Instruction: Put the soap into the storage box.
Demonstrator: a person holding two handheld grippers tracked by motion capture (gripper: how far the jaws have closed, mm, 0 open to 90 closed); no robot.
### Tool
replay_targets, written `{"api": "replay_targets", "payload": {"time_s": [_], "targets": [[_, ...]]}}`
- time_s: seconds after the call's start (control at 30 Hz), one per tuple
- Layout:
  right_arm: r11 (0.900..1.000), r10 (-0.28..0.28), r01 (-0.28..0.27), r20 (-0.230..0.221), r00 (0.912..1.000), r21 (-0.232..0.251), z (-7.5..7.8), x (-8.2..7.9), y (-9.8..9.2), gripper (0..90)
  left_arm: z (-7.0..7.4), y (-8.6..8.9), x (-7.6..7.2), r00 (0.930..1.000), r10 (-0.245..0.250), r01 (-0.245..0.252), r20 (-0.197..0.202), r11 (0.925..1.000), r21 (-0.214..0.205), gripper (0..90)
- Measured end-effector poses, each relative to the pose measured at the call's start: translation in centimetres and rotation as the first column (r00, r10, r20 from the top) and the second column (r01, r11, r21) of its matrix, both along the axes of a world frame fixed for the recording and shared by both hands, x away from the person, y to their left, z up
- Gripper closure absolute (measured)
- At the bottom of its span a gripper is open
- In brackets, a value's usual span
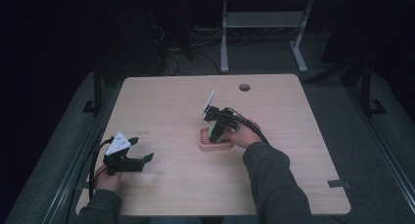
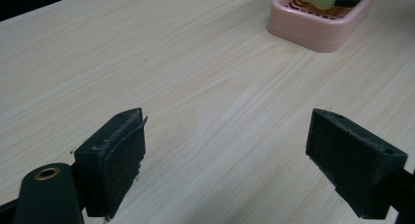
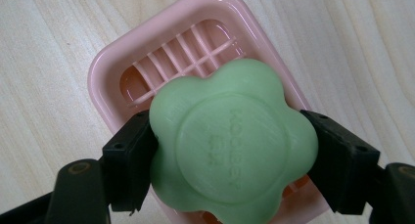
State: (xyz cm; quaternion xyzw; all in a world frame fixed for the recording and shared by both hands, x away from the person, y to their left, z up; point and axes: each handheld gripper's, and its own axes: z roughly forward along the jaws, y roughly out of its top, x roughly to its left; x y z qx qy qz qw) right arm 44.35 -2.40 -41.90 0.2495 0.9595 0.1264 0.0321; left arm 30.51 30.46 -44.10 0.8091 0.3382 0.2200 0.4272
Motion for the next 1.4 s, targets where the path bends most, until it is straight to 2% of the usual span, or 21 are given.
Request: {"api": "replay_targets", "payload": {"time_s": [0.77,0.9,1.4], "targets": [[0.9999,-0.013,0.013,-0.003,0.9999,0.005,0.04,-0.07,-0.11,24.8,0.03,-0.04,-0.01,1.0,-0.002,0.002,-0.004,1.0,0.006,14.4],[0.9997,-0.016,0.017,-0.012,0.9998,0.018,0.16,-0.06,-0.25,24.6,0.0,-0.04,0.03,1.0,0.0,0.0,-0.004,1.0,0.005,14.4],[0.9985,-0.017,0.017,-0.005,0.9998,0.052,0.92,-0.23,-0.73,22.7,0.02,-0.05,0.08,1.0,0.002,-0.002,-0.003,1.0,0.008,14.4]]}}
